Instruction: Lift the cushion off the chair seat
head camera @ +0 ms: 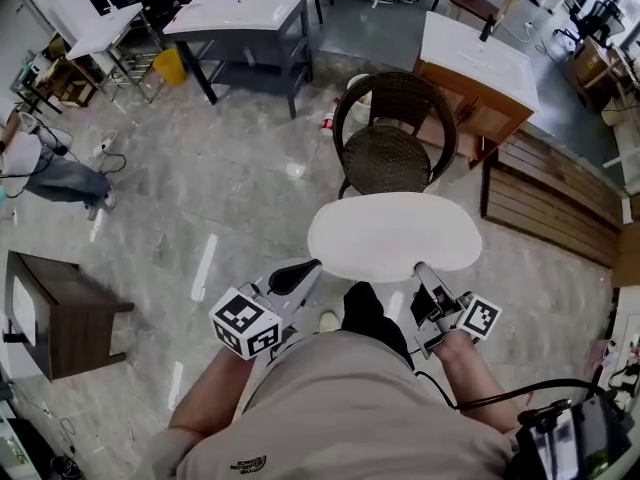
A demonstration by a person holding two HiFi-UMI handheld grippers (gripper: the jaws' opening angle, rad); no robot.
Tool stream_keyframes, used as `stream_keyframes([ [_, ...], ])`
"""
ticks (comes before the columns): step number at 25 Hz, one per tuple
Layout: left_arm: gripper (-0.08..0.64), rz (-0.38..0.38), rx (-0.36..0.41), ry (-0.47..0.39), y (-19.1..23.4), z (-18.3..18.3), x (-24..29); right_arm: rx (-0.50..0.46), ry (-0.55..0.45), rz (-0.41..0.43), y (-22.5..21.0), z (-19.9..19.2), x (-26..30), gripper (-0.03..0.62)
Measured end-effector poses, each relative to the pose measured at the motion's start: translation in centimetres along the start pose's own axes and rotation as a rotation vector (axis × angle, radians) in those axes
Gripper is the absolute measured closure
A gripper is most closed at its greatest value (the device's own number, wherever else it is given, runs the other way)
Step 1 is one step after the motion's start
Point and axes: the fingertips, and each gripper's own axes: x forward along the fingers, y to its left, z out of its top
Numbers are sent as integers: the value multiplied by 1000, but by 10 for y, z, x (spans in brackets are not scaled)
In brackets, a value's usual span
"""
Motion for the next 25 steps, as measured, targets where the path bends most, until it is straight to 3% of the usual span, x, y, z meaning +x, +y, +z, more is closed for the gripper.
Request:
stream_keyframes([
  [13,551,-53,24,-21,-28,-8,-19,4,-17,-9,28,-55,-57,552],
  [25,551,-51,22,-1,-34,-20,-17,2,-36,8,30,-58,-69,552],
])
